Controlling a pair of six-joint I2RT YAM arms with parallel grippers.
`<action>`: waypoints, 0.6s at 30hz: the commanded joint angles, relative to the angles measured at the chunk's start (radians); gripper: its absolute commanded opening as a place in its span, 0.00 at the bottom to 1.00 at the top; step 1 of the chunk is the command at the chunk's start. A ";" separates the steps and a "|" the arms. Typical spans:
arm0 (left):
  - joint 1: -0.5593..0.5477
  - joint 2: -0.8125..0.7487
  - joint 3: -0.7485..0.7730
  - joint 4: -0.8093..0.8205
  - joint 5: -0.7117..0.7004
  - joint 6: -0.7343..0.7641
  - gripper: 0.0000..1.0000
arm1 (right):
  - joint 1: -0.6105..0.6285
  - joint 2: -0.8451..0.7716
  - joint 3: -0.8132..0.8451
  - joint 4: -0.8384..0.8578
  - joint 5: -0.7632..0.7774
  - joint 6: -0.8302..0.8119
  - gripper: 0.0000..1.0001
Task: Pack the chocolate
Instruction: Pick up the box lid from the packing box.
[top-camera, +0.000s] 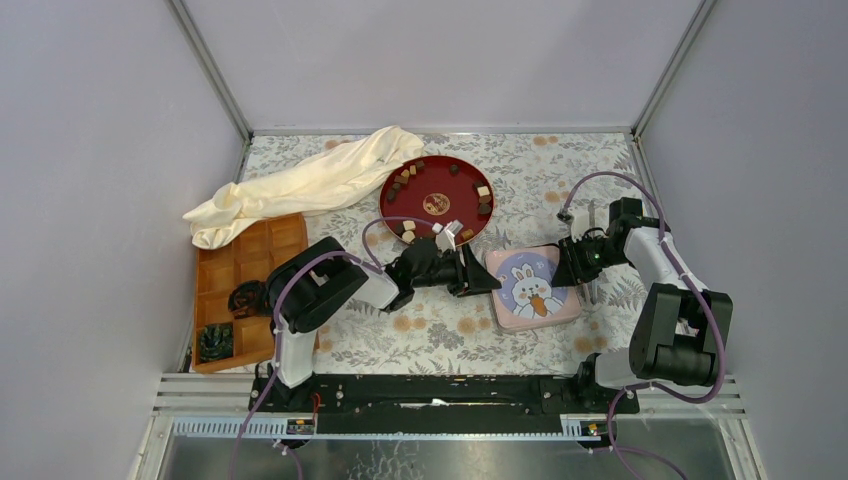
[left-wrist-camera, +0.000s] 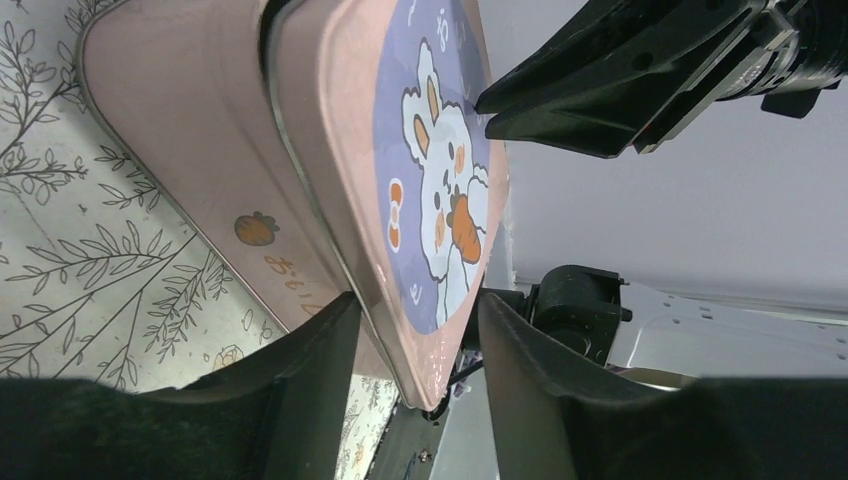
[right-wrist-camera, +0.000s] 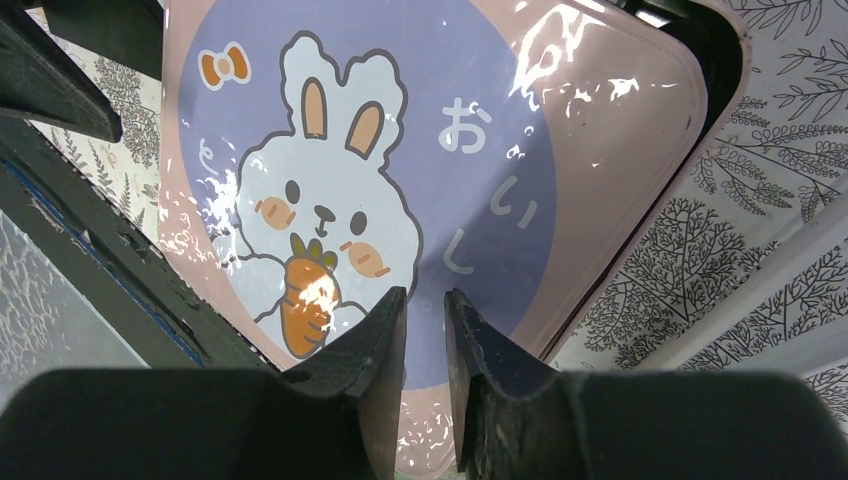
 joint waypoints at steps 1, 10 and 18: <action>0.000 -0.019 0.018 0.133 0.027 -0.032 0.51 | 0.008 -0.014 -0.007 -0.002 0.022 -0.003 0.29; -0.008 -0.041 0.020 0.144 0.023 -0.052 0.45 | 0.009 -0.045 -0.001 -0.013 -0.007 -0.014 0.32; -0.015 -0.007 0.029 0.209 0.011 -0.098 0.47 | 0.008 -0.063 0.004 -0.022 -0.026 -0.019 0.34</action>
